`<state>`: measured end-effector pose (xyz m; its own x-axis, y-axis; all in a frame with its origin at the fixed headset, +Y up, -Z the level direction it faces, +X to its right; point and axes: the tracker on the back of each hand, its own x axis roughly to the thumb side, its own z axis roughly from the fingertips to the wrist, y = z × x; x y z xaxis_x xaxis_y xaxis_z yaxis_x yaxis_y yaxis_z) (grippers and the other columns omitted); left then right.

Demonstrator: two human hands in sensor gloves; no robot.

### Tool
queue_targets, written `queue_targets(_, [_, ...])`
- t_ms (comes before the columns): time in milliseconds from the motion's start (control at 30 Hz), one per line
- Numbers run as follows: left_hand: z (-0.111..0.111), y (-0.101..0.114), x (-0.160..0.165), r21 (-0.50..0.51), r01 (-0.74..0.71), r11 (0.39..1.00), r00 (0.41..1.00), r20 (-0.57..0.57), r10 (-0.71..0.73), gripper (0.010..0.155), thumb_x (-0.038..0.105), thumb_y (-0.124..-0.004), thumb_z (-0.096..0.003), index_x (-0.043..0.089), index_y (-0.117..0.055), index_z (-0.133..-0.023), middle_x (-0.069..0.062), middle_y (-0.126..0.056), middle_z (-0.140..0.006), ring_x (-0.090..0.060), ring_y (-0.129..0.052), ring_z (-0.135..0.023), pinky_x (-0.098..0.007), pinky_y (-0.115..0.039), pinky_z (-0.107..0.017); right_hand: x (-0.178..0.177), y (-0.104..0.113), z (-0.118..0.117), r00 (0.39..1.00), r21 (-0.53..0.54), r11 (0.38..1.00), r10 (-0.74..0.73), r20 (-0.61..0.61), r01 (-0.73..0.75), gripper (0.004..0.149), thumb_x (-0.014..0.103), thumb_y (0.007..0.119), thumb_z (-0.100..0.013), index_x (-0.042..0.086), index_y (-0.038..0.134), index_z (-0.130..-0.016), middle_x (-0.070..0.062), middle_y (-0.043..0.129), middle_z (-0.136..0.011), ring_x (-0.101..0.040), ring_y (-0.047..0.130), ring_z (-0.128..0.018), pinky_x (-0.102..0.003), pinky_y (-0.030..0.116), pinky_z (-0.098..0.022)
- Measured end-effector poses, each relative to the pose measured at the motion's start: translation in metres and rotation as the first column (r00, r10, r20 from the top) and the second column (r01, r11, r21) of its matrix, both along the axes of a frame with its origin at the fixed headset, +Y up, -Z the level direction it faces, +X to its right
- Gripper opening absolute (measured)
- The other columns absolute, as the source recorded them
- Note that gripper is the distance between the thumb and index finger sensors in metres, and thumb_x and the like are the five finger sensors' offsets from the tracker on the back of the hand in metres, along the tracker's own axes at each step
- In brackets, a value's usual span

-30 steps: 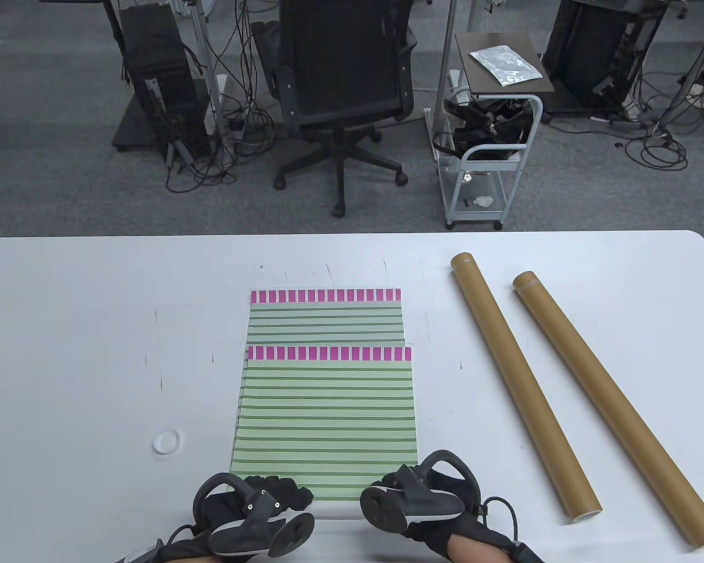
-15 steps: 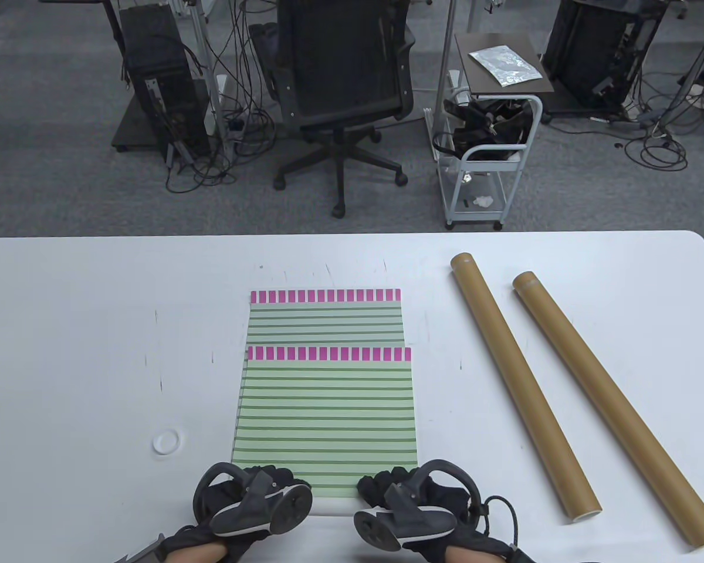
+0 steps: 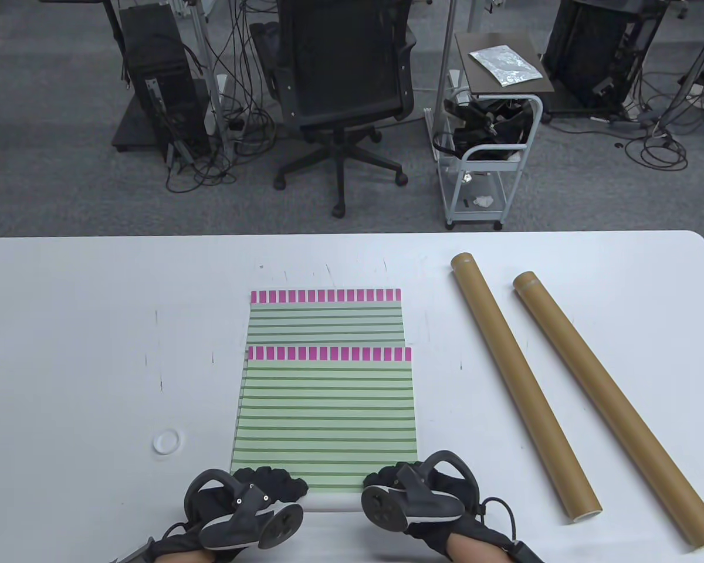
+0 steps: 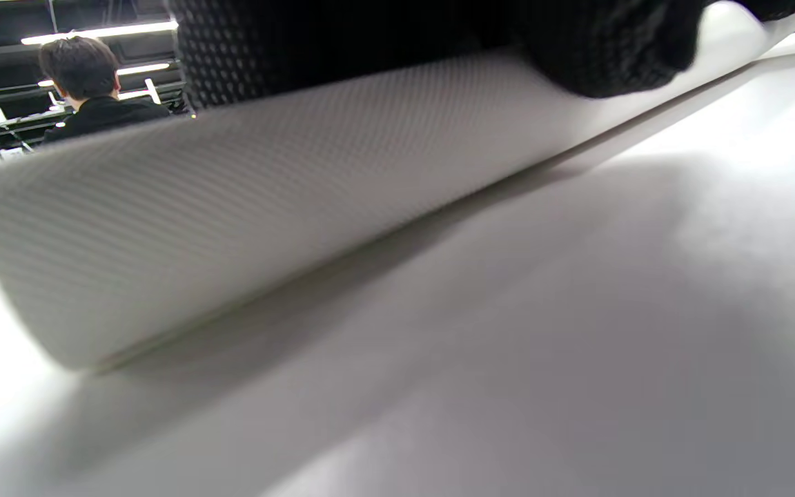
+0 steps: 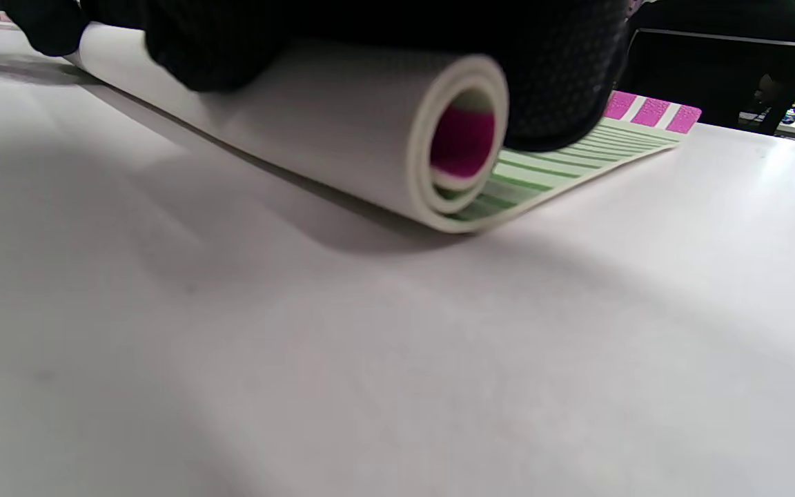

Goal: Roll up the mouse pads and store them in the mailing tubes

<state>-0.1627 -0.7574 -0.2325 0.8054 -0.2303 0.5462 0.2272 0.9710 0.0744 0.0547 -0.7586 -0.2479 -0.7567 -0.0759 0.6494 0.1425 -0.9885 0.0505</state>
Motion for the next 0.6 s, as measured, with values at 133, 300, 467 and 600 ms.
queue_targets(133, [-0.007,-0.001,0.001,-0.066,-0.038,0.997,0.998,-0.053,0.035,0.043,0.044,-0.071,-0.0399,0.037,-0.079,-0.082,0.010,-0.094,-0.079,-0.015,-0.099,-0.070,-0.028,-0.087,-0.053,0.000,0.000,0.006,0.999,0.039,0.998,0.042,-0.019,-0.041,0.053,0.030,0.065,-0.048,0.018,0.067,-0.100,-0.007,0.079,-0.091,-0.030,0.084,-0.075,-0.048,0.072,-0.061])
queue_targets(300, [-0.013,-0.001,0.000,-0.069,-0.025,0.997,0.997,-0.070,0.020,0.045,0.046,-0.070,-0.0390,0.038,-0.079,-0.082,0.012,-0.094,-0.076,-0.012,-0.099,-0.066,-0.024,-0.088,-0.049,-0.006,0.000,0.015,0.993,0.140,0.986,0.099,-0.070,-0.088,0.063,0.044,0.074,-0.043,0.019,0.063,-0.100,-0.004,0.078,-0.088,-0.025,0.086,-0.070,-0.045,0.074,-0.059])
queue_targets(467, [-0.012,-0.003,-0.004,-0.065,-0.020,0.998,0.998,-0.063,0.016,0.052,0.048,-0.069,-0.0401,0.040,-0.061,-0.091,0.013,-0.089,-0.081,-0.012,-0.097,-0.067,-0.022,-0.088,-0.049,-0.006,-0.002,0.009,0.995,0.133,0.988,0.088,-0.041,-0.082,0.058,0.041,0.078,-0.042,0.021,0.069,-0.096,-0.002,0.085,-0.083,-0.021,0.091,-0.065,-0.040,0.080,-0.054])
queue_targets(600, [-0.002,-0.002,-0.002,0.003,0.034,0.999,0.999,0.014,-0.034,0.049,0.050,-0.071,-0.0406,0.041,-0.064,-0.088,0.010,-0.072,-0.097,-0.013,-0.100,-0.070,-0.023,-0.090,-0.049,-0.009,0.001,0.004,0.995,0.086,0.993,0.089,-0.042,-0.085,0.054,0.036,0.076,-0.044,0.018,0.074,-0.095,-0.004,0.088,-0.081,-0.023,0.094,-0.063,-0.040,0.081,-0.052])
